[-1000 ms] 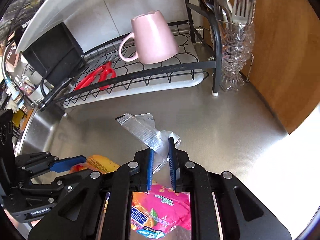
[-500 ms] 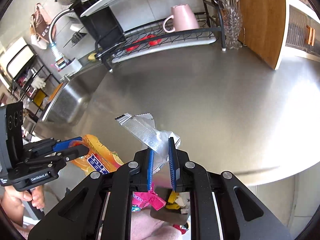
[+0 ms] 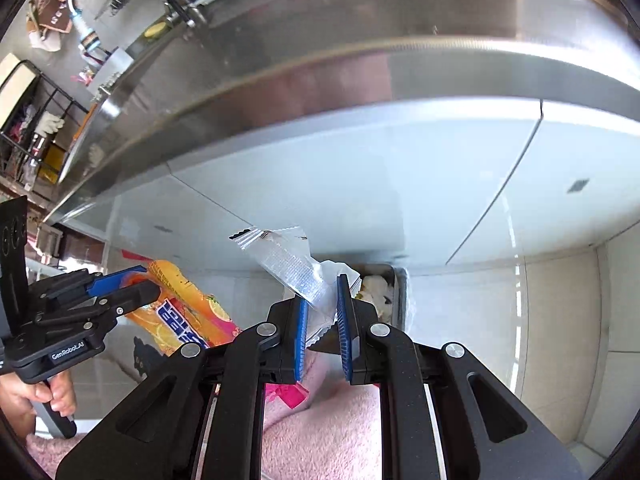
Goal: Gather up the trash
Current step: 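Lower the Mentos wrapper and clear wrapper into the floor bin and open both tools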
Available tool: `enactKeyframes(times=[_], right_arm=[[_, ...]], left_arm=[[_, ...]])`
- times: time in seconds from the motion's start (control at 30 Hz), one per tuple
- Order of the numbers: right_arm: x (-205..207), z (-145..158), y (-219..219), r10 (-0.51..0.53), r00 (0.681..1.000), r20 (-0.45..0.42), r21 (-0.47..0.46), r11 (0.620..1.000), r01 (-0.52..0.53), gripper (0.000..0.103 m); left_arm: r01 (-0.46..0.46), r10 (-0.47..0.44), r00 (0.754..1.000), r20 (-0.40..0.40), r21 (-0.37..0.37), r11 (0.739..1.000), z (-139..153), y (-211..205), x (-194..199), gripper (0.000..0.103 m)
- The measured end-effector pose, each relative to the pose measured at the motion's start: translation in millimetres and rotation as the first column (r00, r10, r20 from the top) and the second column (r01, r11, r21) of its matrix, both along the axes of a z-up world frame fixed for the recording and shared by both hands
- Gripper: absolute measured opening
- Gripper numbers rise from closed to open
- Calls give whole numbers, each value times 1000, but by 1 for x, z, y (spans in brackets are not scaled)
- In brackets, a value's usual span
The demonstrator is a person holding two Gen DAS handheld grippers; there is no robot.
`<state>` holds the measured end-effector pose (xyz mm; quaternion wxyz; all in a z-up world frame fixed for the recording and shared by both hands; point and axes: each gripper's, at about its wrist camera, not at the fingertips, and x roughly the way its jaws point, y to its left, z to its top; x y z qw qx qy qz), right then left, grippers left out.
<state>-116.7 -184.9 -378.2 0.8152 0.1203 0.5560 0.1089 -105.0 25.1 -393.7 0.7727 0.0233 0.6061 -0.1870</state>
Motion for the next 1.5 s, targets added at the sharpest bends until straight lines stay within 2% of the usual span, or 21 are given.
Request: enactKeyframes(times=[0.13, 0.27, 0.47, 0.63, 0.77, 0.9, 1.1, 1.13, 1.17, 1.2, 1.27, 1.4, 1.47, 1.5], right_arm=[[3, -48, 8, -33, 998, -57, -52, 998, 30, 15], [12, -104, 16, -59, 992, -114, -109, 993, 47, 15], [28, -172, 23, -117, 975, -188, -116, 989, 96, 15], [41, -205, 34, -119, 969, -216, -118, 988, 95, 15], [44, -235, 40, -121, 960, -252, -132, 987, 90, 15], [53, -257, 41, -111, 954, -278, -123, 989, 79, 18], [60, -274, 36, -113, 942, -315, -135, 988, 73, 19], [61, -274, 35, -112, 941, -319, -129, 989, 73, 24], [63, -274, 35, -110, 941, -321, -129, 989, 71, 38], [63, -272, 35, -107, 942, -319, -127, 989, 69, 44], [63, -267, 34, -105, 944, -312, -135, 989, 65, 47], [65, -259, 29, -108, 947, -301, -132, 989, 70, 53], [66, -253, 25, -110, 951, -290, -141, 987, 71, 67], [66, -249, 24, -111, 952, -284, -145, 987, 72, 69]], left_arm=[[6, -4, 999, -47, 47, 999, -48, -1, 3, 28], [17, -9, 998, -66, 128, 992, -93, -6, 6, 28], [-3, 21, 997, -79, 217, 976, -151, -9, 17, 28], [19, 3, 995, -96, 228, 973, -194, -19, 22, 28], [23, 6, 992, -128, 219, 975, -218, -24, 27, 29], [26, 5, 986, -169, 186, 982, -233, -27, 29, 32], [6, 22, 985, -172, 164, 986, -235, -25, 34, 34], [5, 24, 984, -174, 163, 987, -235, -25, 34, 37], [6, 23, 984, -174, 162, 987, -234, -25, 35, 40], [8, 19, 985, -173, 157, 988, -233, -26, 35, 42], [14, 11, 985, -170, 142, 990, -231, -27, 36, 47], [21, 4, 985, -174, 138, 990, -225, -31, 37, 65], [18, 5, 987, -163, 138, 990, -216, -32, 37, 75], [15, 7, 988, -157, 136, 991, -210, -32, 36, 81]])
